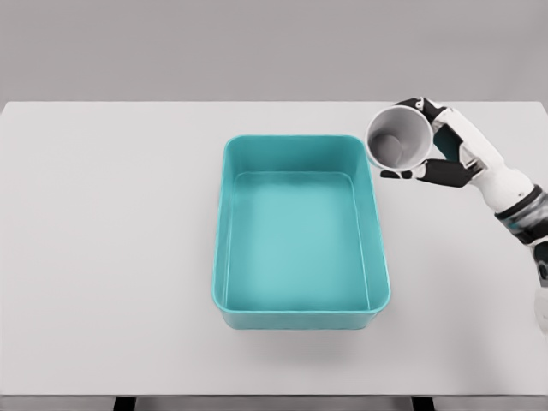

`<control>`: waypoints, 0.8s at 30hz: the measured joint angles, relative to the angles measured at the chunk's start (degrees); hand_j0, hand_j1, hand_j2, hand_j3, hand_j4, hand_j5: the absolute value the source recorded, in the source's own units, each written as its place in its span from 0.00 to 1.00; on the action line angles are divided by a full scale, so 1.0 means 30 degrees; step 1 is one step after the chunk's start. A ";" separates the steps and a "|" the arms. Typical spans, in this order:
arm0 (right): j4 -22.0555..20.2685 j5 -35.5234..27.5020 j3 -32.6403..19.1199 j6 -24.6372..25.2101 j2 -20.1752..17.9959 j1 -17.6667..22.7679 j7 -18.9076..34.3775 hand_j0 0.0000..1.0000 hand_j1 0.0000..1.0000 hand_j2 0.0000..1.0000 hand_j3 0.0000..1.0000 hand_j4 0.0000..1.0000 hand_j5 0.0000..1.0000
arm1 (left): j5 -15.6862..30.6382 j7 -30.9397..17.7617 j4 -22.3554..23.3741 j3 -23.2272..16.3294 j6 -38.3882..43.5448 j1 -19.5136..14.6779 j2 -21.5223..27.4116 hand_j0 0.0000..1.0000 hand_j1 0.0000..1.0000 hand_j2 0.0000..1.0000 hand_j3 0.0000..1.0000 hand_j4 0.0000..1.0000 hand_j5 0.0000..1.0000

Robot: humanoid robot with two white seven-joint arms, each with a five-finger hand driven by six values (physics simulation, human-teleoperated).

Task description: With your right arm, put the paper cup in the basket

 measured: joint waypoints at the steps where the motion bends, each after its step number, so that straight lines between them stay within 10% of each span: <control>1: -0.0169 0.0148 0.0009 -0.0019 0.0002 0.0000 0.0000 0.58 0.58 0.58 0.58 0.58 0.58 | -0.0001 0.0000 0.0001 0.0000 -0.0001 0.0029 0.0000 1.00 1.00 1.00 1.00 1.00 1.00; 24: -0.1746 0.2668 0.2555 -0.0003 -0.0058 -0.0820 0.0000 0.58 0.58 0.58 0.58 0.58 0.58 | -0.0001 0.0000 0.0001 0.0001 0.0002 0.0029 0.0000 1.00 1.00 1.00 1.00 1.00 1.00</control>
